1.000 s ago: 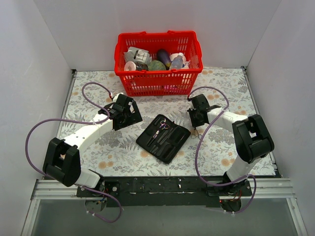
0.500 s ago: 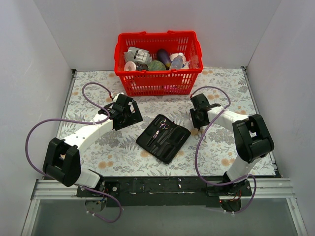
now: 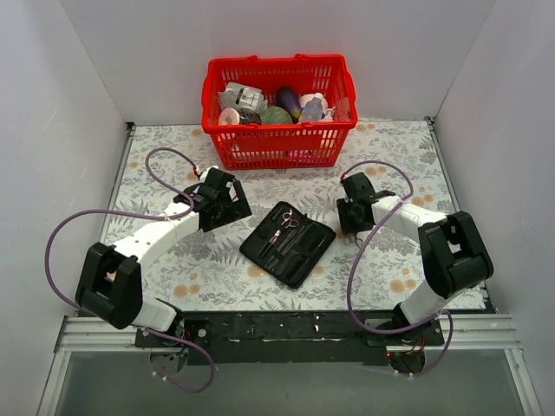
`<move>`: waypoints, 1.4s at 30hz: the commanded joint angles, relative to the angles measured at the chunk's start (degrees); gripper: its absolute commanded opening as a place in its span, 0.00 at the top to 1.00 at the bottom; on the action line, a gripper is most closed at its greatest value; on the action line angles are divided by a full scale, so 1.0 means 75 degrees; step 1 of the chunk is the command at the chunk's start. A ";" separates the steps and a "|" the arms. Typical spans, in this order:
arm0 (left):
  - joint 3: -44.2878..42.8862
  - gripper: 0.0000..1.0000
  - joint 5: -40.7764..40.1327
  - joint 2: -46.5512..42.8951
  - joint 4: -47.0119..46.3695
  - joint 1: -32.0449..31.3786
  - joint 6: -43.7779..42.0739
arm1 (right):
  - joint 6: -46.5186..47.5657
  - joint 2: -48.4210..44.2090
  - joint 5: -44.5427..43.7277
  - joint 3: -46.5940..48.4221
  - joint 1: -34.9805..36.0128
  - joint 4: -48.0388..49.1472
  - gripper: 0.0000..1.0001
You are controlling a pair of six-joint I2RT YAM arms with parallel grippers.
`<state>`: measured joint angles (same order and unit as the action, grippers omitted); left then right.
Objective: Sort the hair-cutting tools
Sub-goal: Pick up the scissors from the center of the board.
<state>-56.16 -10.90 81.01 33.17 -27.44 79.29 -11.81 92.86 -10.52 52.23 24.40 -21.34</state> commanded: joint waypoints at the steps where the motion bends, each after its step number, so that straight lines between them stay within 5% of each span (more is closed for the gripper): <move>1: 0.0117 0.02 0.0058 -0.0325 -0.0110 0.0061 -0.0001 | -0.0405 -0.0264 0.0372 -0.0565 0.0027 -0.0506 0.50; 9: 0.0141 0.02 0.0011 -0.0372 -0.0110 0.0073 -0.0048 | -0.1037 -0.0065 0.0196 -0.0718 0.0027 -0.0424 0.52; 19: 0.0175 0.02 -0.0035 -0.0477 -0.0098 0.0108 -0.0130 | -0.1565 0.0111 -0.0026 -0.0834 0.0027 -0.0412 0.69; 22: 0.0222 0.02 -0.0012 -0.0477 -0.0121 0.0108 -0.0118 | -0.1624 0.0018 -0.0015 -0.1034 0.0027 -0.0342 0.77; 25: 0.0246 0.02 0.0081 -0.0442 -0.0168 0.0120 -0.0095 | -0.1659 -0.0018 -0.0061 -0.1139 0.0027 -0.0353 0.99; 42: 0.0304 0.02 0.0326 0.1116 -0.1586 0.0120 0.0174 | -0.1706 -0.2161 -0.0261 -0.0484 0.0133 -0.1454 0.99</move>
<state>-54.50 -9.74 88.38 26.20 -26.79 79.09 -24.10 82.28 -12.71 45.32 24.86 -25.96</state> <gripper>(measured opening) 0.981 0.313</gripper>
